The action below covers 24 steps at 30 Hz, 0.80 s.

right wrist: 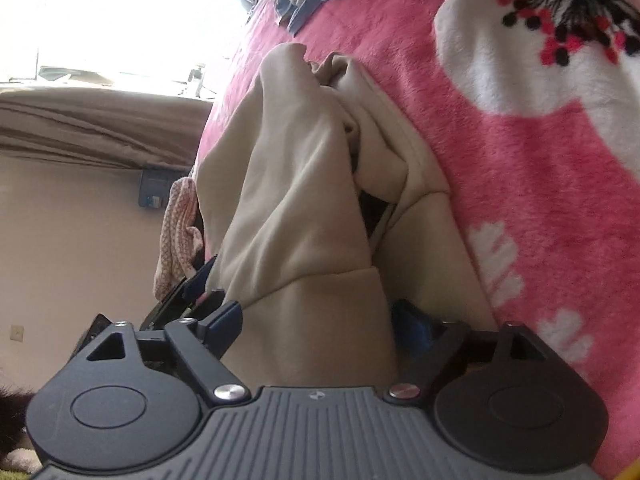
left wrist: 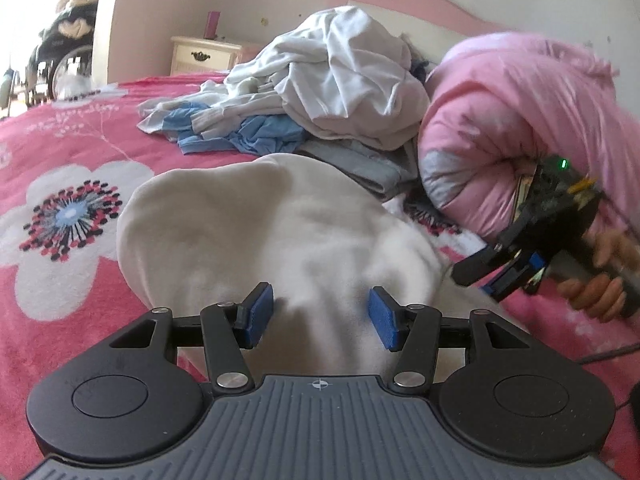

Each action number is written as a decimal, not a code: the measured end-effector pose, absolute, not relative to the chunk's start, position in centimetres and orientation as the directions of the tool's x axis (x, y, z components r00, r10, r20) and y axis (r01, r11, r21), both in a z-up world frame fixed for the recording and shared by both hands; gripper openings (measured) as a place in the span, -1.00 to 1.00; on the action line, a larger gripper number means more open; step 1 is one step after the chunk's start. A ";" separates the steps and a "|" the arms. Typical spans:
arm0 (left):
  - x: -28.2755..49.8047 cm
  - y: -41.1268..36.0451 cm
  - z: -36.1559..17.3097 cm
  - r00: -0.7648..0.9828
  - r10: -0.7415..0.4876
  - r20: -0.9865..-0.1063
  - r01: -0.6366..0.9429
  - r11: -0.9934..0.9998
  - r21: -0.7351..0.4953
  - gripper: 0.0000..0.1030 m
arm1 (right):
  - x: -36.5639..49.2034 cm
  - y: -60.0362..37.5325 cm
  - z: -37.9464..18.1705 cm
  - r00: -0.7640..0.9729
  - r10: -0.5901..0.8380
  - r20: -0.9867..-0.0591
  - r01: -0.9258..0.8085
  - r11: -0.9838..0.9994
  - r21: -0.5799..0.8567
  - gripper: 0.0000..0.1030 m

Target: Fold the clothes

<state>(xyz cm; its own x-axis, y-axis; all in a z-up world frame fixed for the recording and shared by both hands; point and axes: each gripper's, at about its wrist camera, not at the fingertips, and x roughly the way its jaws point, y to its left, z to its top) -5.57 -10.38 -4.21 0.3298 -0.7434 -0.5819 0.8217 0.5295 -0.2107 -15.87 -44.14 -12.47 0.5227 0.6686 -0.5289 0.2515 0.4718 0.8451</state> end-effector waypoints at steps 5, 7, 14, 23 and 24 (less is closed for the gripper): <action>-6.4 -11.0 -4.9 0.362 -0.733 -0.576 0.841 0.523 -0.137 0.09 | -15.2 -42.2 -11.1 0.514 0.627 -0.586 0.194 0.580 0.791 0.70; -6.4 -10.9 -5.0 0.361 -0.734 -0.575 0.842 0.522 -0.139 0.09 | -15.1 -42.2 -11.0 0.518 0.621 -0.588 0.188 0.589 0.786 0.75; -6.5 -10.9 -5.0 0.366 -0.731 -0.576 0.840 0.526 -0.133 0.10 | -15.6 -40.3 -8.6 0.533 0.568 -0.627 0.158 0.662 0.733 -0.21; -6.6 -11.8 -4.6 0.379 -0.727 -0.572 0.834 0.537 -0.130 0.10 | -16.2 -38.5 -1.0 0.627 0.386 -0.677 -0.016 0.875 0.484 -0.76; -6.5 -12.1 -4.5 0.378 -0.732 -0.567 0.836 0.533 -0.131 0.10 | -16.5 -38.6 -0.2 0.643 0.370 -0.671 -0.038 0.890 0.454 -0.77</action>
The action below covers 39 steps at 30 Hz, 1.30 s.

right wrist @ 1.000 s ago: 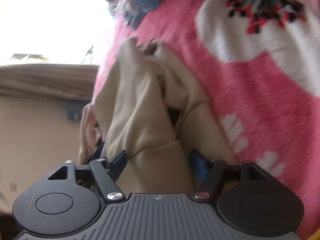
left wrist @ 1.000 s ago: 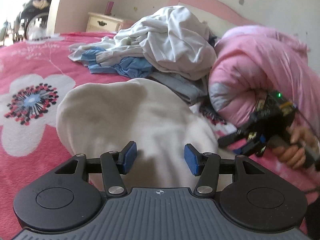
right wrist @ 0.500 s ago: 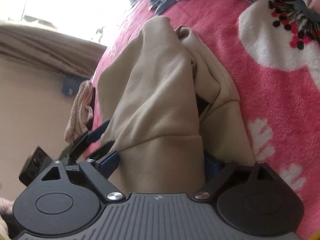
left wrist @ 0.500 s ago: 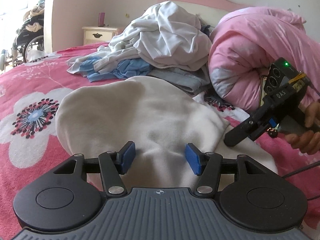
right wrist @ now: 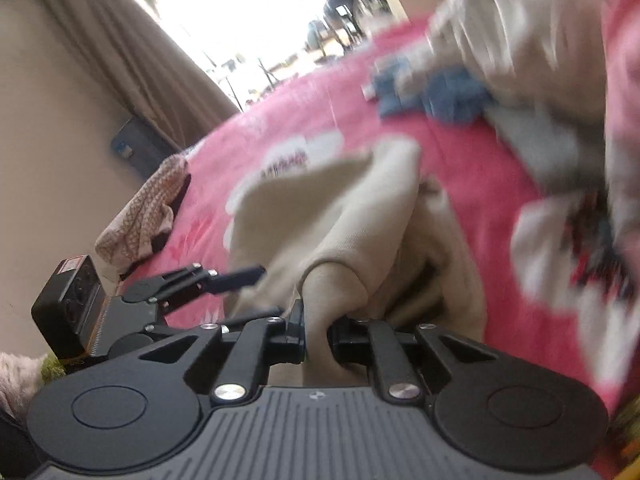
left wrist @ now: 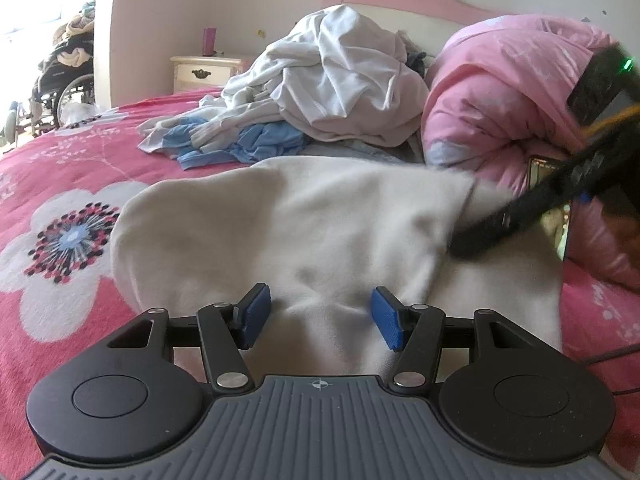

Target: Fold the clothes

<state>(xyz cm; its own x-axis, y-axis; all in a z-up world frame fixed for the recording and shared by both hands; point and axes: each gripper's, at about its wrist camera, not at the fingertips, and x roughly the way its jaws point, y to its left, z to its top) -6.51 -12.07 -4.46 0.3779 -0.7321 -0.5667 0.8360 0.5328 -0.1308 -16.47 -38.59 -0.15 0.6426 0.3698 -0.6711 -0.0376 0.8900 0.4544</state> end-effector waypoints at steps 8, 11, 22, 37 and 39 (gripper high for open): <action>-6.3 -15.5 -5.7 0.373 -0.741 -0.559 0.865 0.495 -0.080 0.10 | -16.5 -40.8 -6.8 0.576 0.266 -0.773 0.006 0.944 0.329 -0.68; -7.2 -16.3 -6.5 0.397 -0.731 -0.555 0.879 0.476 0.002 0.11 | -16.7 -42.0 -8.3 0.589 0.300 -0.751 0.043 0.916 0.399 -0.64; -10.0 -13.3 -4.9 0.368 -0.758 -0.538 0.904 0.427 0.016 0.11 | -17.3 -41.6 -0.8 0.634 0.078 -0.769 0.050 0.989 0.142 -0.17; -10.1 -14.0 -5.5 0.343 -0.773 -0.533 0.902 0.430 -0.045 0.11 | -13.7 -36.7 -4.5 0.569 0.088 -0.817 -0.126 0.992 0.019 -0.37; -9.2 -13.5 -4.4 0.321 -0.786 -0.529 0.901 0.425 -0.085 0.09 | -12.9 -36.3 -2.8 0.599 0.071 -0.797 -0.156 0.987 -0.030 -0.37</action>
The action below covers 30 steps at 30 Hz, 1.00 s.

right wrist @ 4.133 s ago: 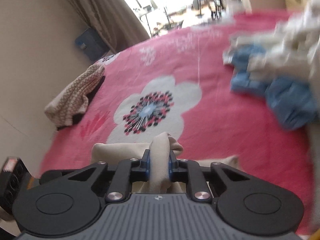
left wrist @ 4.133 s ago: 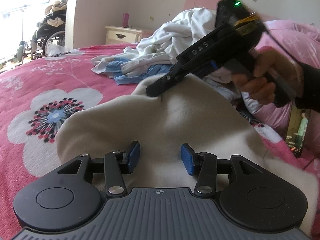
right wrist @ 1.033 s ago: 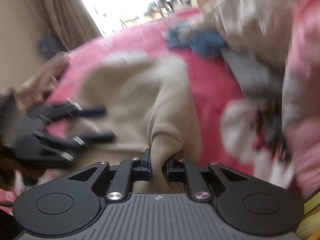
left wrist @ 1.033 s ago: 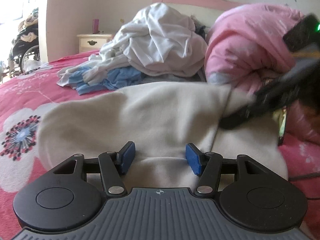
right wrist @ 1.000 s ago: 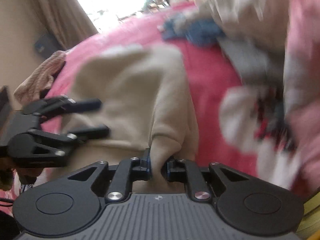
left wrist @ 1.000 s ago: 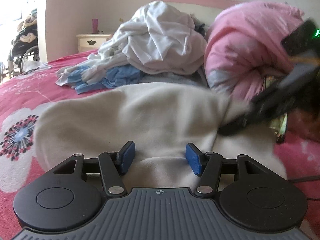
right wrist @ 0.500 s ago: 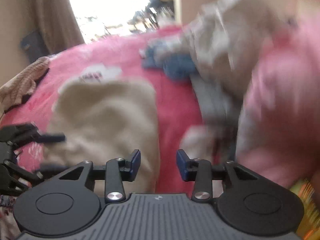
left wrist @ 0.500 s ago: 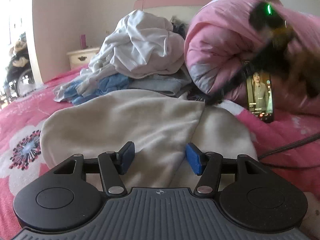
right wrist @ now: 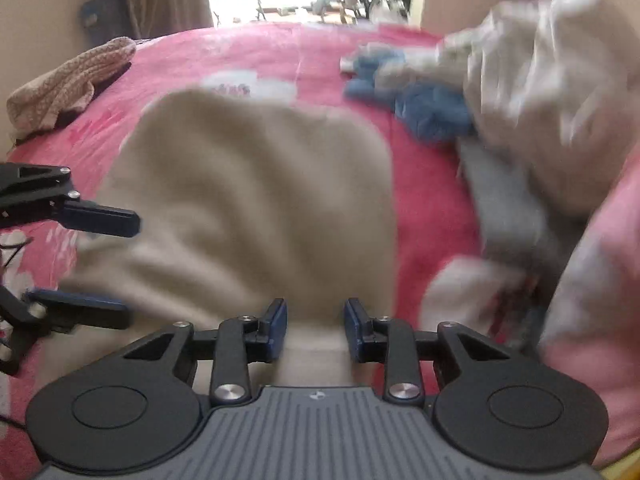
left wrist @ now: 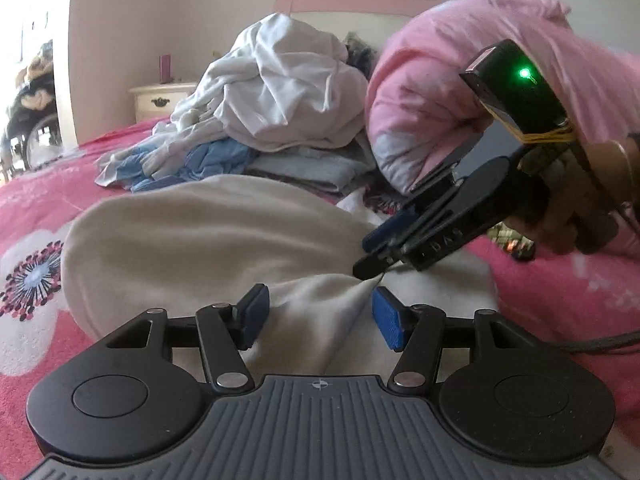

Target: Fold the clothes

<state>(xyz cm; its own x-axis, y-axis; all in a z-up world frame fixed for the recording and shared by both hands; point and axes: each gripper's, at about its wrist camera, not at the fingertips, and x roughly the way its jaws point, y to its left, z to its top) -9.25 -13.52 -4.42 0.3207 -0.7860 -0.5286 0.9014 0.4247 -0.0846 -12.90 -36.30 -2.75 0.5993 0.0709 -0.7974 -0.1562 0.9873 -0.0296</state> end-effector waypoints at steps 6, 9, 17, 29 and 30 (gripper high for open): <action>-5.3 -12.1 -2.0 0.450 -0.770 -0.452 0.846 0.529 -0.058 0.09 | -6.6 -35.2 1.0 0.743 0.104 -0.661 -0.191 0.980 -0.060 -0.37; -2.8 -13.0 -4.0 0.500 -0.694 -0.519 0.801 0.598 -0.028 0.04 | -2.9 -35.1 -2.1 0.737 0.084 -0.671 -0.191 0.978 -0.088 -0.37; -4.0 -13.1 -7.1 0.536 -0.669 -0.515 0.789 0.614 0.022 0.06 | -0.9 -40.8 -5.0 0.655 0.115 -0.747 0.033 0.983 0.181 -0.27; -3.7 -12.7 -7.2 0.516 -0.703 -0.489 0.804 0.595 -0.007 0.07 | 1.8 -37.3 -8.5 0.665 0.067 -0.744 -0.045 0.998 0.049 -0.38; -3.6 -12.6 -6.9 0.510 -0.708 -0.489 0.808 0.589 -0.009 0.06 | 1.7 -37.1 -8.4 0.668 0.053 -0.743 -0.043 0.999 0.032 -0.38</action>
